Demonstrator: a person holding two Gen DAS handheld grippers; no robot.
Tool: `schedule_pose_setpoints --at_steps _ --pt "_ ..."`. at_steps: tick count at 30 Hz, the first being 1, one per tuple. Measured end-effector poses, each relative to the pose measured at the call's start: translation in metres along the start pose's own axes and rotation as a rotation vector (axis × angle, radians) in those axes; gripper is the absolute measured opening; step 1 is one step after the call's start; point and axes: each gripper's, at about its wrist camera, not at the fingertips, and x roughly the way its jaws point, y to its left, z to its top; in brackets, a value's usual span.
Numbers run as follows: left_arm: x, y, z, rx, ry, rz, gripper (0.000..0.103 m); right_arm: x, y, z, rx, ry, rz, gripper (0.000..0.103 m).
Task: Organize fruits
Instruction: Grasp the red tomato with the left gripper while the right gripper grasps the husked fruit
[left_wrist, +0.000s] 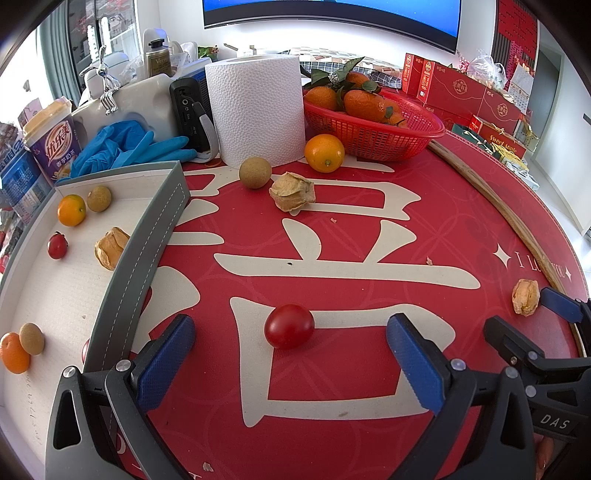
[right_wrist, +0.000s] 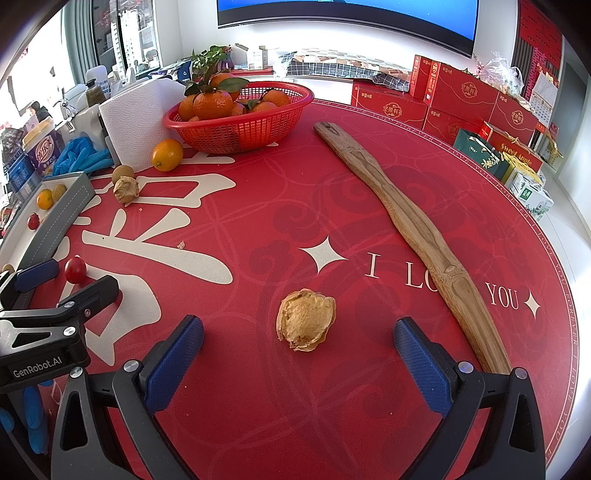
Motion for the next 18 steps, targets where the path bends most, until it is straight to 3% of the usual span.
schedule_pose_setpoints --at_steps 5,8,11,14,15,18 --pt "0.001 -0.002 0.002 0.001 -0.001 0.002 0.103 0.000 0.000 0.001 0.001 0.000 0.000 0.103" --pt "0.000 -0.008 0.003 0.008 -0.016 -0.003 0.092 0.000 0.000 0.000 -0.002 0.000 0.002 0.102" --pt "-0.005 -0.016 0.004 0.043 -0.028 -0.027 0.070 -0.007 0.002 0.000 -0.009 -0.027 0.005 0.080" --pt "-0.008 -0.019 0.006 0.065 -0.034 -0.048 0.030 -0.010 0.007 0.002 -0.019 -0.038 0.015 0.042" --pt "-0.009 -0.017 0.007 0.066 -0.029 -0.059 0.021 -0.011 0.007 0.002 -0.017 -0.043 0.030 0.021" --pt "-0.015 -0.005 0.005 0.022 -0.010 -0.147 0.021 -0.014 0.000 0.001 0.031 -0.035 0.138 0.022"
